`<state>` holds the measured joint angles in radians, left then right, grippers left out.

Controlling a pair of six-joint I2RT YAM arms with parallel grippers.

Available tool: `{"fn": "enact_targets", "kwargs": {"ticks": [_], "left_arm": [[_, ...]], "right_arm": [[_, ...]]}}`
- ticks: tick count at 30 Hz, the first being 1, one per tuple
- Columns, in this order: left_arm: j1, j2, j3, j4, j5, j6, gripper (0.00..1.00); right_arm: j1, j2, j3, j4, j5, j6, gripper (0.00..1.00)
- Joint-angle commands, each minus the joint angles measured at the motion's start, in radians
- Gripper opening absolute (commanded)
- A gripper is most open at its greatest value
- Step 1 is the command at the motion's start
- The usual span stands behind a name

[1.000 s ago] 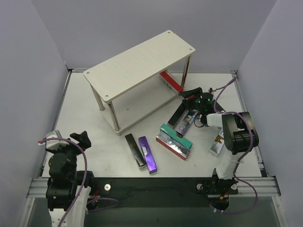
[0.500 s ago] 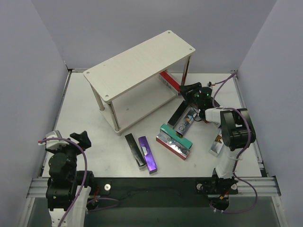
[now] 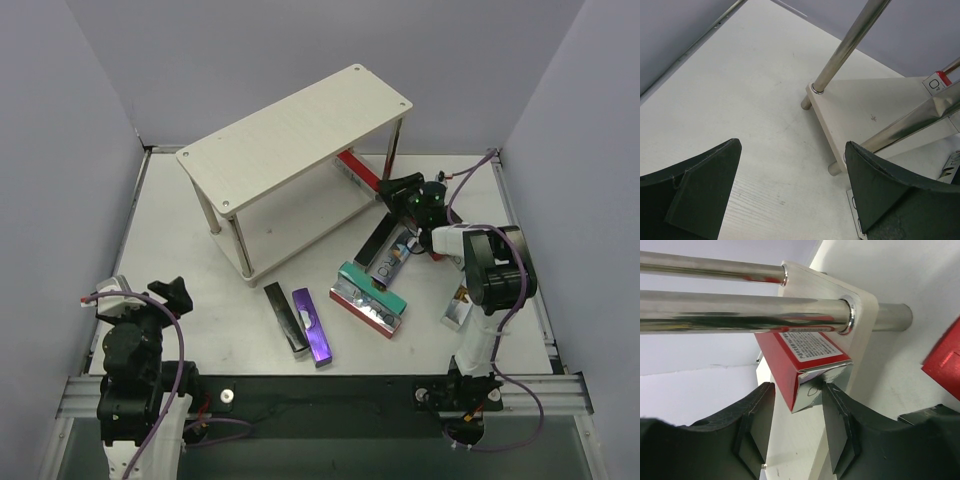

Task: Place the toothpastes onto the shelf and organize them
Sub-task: Place the toothpaste on the shelf.

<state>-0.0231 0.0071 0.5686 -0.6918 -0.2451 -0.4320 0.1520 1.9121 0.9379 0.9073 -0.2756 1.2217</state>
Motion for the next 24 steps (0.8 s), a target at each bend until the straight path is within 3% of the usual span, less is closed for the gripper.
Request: {"fn": "enact_targets", "kwargs": {"ticks": [1,15,19,24], "left_arm": [[0.009,-0.098,0.001,0.043,0.013,0.016,0.96],[0.009,-0.096,0.001,0.044,0.015,0.016,0.96],[0.009,-0.094,0.002,0.044,0.018,0.016,0.96],[0.009,-0.096,0.002,0.043,0.020,0.018,0.96]], "right_arm": [[0.004,-0.004,0.039,0.050,-0.017,-0.021,0.43],[0.032,-0.211,-0.057,-0.080,0.004,-0.322,0.48],[0.093,-0.208,-0.001,-0.139,-0.002,-0.470,0.45],[0.149,-0.118,0.076,-0.098,-0.004,-0.452,0.42]]}}
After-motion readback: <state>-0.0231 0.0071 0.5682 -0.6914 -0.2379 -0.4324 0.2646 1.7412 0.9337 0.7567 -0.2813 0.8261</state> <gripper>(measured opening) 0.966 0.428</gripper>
